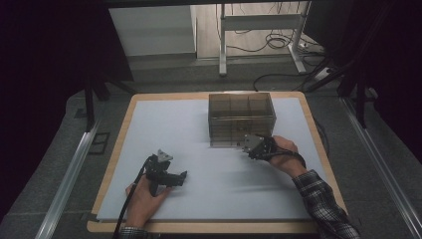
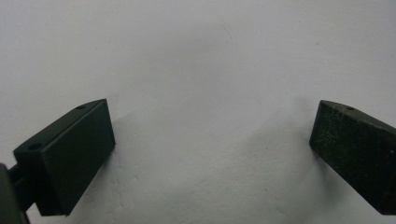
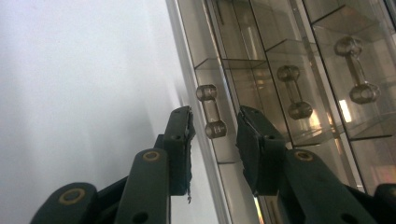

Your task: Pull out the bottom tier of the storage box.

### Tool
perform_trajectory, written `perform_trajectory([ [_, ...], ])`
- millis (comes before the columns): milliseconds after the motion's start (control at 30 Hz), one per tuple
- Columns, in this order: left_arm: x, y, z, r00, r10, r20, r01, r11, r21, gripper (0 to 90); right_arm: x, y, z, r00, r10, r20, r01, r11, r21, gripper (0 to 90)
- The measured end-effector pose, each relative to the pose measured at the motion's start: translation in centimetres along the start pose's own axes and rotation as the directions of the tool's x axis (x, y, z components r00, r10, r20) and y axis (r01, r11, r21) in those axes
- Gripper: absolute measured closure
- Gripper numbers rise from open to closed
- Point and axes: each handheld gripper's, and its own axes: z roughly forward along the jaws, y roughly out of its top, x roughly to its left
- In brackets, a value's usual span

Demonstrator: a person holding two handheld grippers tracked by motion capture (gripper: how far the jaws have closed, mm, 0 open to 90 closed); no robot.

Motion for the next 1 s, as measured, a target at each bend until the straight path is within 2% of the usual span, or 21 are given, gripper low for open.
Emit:
perform_trajectory([
  [33, 0.0, 0.0, 0.0, 1.0, 0.0, 0.0, 0.0, 1.0, 0.0, 0.0, 0.0, 0.0, 0.0, 1.0, 0.0, 0.0, 0.0, 1.0, 0.0, 65.3],
  [100, 0.0, 0.0, 0.0, 1.0, 0.001, 0.0, -0.001, 1.0, 0.0, 0.0, -0.8, -0.3, 0.0, 0.9985, 0.033, -0.043, -0.033, 0.999, -0.005, 65.3],
  [133, 0.0, 0.0, 0.0, 1.0, 0.001, 0.0, -0.001, 1.0, 0.0, 0.0, -0.8, -0.3, 0.0, 0.9985, 0.033, -0.043, -0.033, 0.999, -0.005, 65.3],
  [167, 0.0, 0.0, 0.0, 1.0, 0.002, 0.001, -0.002, 1.0, 0.0, 0.0, -1.2, -0.5, 0.0, 0.9972, 0.04, -0.064, -0.04, 0.999, -0.002, 65.3],
  [400, 0.0, 0.0, 0.0, 1.0, 0.0, 0.0, 0.0, 1.0, 0.0, 0.0, -2.6, -1.0, -0.3, 0.9912, 0.078, -0.107, -0.08, 0.997, -0.011, 65.3],
  [433, 0.0, 0.0, 0.0, 1.0, 0.0, 0.0, 0.0, 1.0, 0.0, 0.0, -3.2, -1.2, -0.5, 0.9869, 0.093, -0.131, -0.096, 0.995, -0.017, 65.3],
  [500, 0.0, 0.0, 0.0, 1.0, 0.0, 0.0, 0.0, 1.0, 0.0, 0.0, -3.5, -1.3, -0.6, 0.9844, 0.1, -0.144, -0.104, 0.994, -0.018, 65.3],
  [533, 0.0, 0.0, 0.0, 1.0, 0.0, 0.0, 0.0, 1.0, 0.0, 0.0, -4.1, -1.5, -0.6, 0.9805, 0.112, -0.162, -0.116, 0.993, -0.019, 65.3],
  [767, 0.0, 0.0, 0.0, 1.0, 0.001, 0.0, -0.001, 1.0, 0.001, 0.0, -5.4, -2.3, -0.5, 0.971, 0.109, -0.213, -0.114, 0.993, -0.012, 67.8],
  [800, 0.0, 0.0, 0.0, 1.0, 0.0, 0.0, 0.0, 1.0, 0.0, 0.0, -5.7, -2.6, -0.4, 0.9661, 0.111, -0.233, -0.114, 0.993, 0.002, 68.3],
  [833, 0.0, 0.0, 0.0, 1.0, 0.0, 0.0, 0.0, 1.0, 0.0, 0.0, -5.7, -2.6, -0.4, 0.9661, 0.111, -0.233, -0.114, 0.993, 0.002, 68.3],
  [867, 0.0, 0.0, 0.0, 1.0, 0.0, 0.0, 0.0, 1.0, 0.0, 0.0, -6.0, -3.0, -0.1, 0.9607, 0.114, -0.253, -0.116, 0.993, 0.007, 69.4],
  [900, 0.0, 0.0, 0.0, 1.0, 0.0, 0.0, 0.0, 1.0, 0.0, 0.0, -6.0, -3.0, -0.1, 0.9607, 0.114, -0.253, -0.116, 0.993, 0.007, 69.4],
  [933, 0.0, 0.0, 0.0, 1.0, 0.0, 0.0, 0.0, 1.0, 0.0, 0.0, -6.4, -3.3, 0.1, 0.9555, 0.118, -0.27, -0.119, 0.993, 0.012, 70.6],
  [967, 0.0, 0.0, 0.0, 1.0, 0.0, 0.0, 0.0, 1.0, 0.0, 0.0, -6.4, -3.3, 0.1, 0.9555, 0.118, -0.27, -0.119, 0.993, 0.012, 70.6],
  [1000, 0.0, 0.0, 0.0, 1.0, 0.0, 0.0, 0.0, 1.0, 0.0, 0.0, -6.7, -3.5, 0.4, 0.9497, 0.122, -0.288, -0.123, 0.992, 0.015, 71.7],
])
